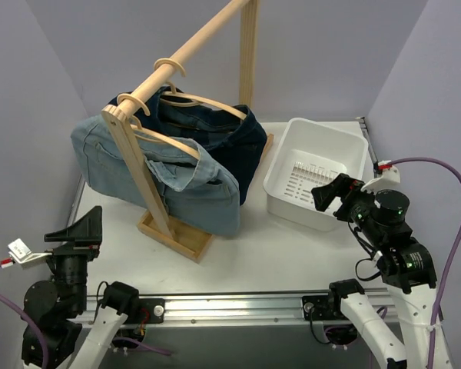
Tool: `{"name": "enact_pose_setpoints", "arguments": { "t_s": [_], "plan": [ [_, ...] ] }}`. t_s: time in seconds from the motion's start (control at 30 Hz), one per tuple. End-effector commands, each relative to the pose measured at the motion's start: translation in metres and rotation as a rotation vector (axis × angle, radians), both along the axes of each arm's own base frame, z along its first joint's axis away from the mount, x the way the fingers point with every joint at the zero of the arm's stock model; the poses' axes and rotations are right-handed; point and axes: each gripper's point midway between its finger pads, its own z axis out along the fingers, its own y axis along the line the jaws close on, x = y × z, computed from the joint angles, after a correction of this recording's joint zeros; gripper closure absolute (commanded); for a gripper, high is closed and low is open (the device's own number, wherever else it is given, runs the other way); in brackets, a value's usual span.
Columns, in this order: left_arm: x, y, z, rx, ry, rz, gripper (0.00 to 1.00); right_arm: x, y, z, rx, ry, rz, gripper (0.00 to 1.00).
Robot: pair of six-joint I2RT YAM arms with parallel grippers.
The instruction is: Remove the skirt from the hanger
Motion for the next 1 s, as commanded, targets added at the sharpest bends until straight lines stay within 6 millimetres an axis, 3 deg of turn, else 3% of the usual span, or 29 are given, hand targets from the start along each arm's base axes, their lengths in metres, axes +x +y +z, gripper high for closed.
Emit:
{"name": "enact_pose_setpoints", "arguments": {
  "t_s": [0.0,0.07,0.13,0.27,0.33,0.4,0.53,0.6,0.67,0.7,0.83,0.97],
  "plan": [
    [-0.011,0.009,-0.083,0.137,0.388,0.027,0.06,0.006,-0.008,0.001,-0.063,0.011,-0.020,0.00],
    [-0.005,-0.011,-0.077,0.288,0.387,-0.090,0.06,0.010,0.002,0.001,-0.069,0.023,0.044,0.00],
    [0.001,-0.026,-0.065,0.311,0.365,-0.162,0.06,0.014,0.007,0.004,-0.091,0.007,0.088,0.00],
    [0.002,-0.016,-0.060,0.226,0.370,-0.094,0.06,0.017,0.020,0.025,-0.095,-0.079,0.180,0.00],
    [-0.001,-0.012,-0.057,0.203,0.336,-0.081,0.06,0.018,0.037,0.036,-0.056,-0.119,0.267,0.00],
    [0.002,-0.017,-0.061,0.260,0.329,-0.110,0.06,0.019,0.049,0.049,-0.035,-0.157,0.333,0.00],
    [0.014,-0.024,-0.080,0.353,0.488,-0.129,0.06,0.027,0.070,0.066,0.028,-0.168,0.437,0.00],
    [0.016,-0.025,-0.075,0.422,0.537,-0.142,0.06,0.030,0.072,0.084,0.019,-0.202,0.445,0.01],
    [0.026,-0.029,-0.080,0.509,0.622,-0.159,0.06,0.038,0.079,0.087,0.022,-0.189,0.477,0.02],
    [0.027,-0.030,-0.074,0.523,0.631,-0.164,0.06,0.037,0.085,0.102,0.029,-0.221,0.510,0.04],
    [0.037,-0.040,-0.072,0.561,0.638,-0.203,0.06,0.051,0.113,0.118,0.034,-0.229,0.577,0.05],
    [0.034,-0.055,-0.075,0.545,0.585,-0.290,0.01,0.083,0.124,0.121,-0.035,-0.253,0.580,0.04]
  ]
}}
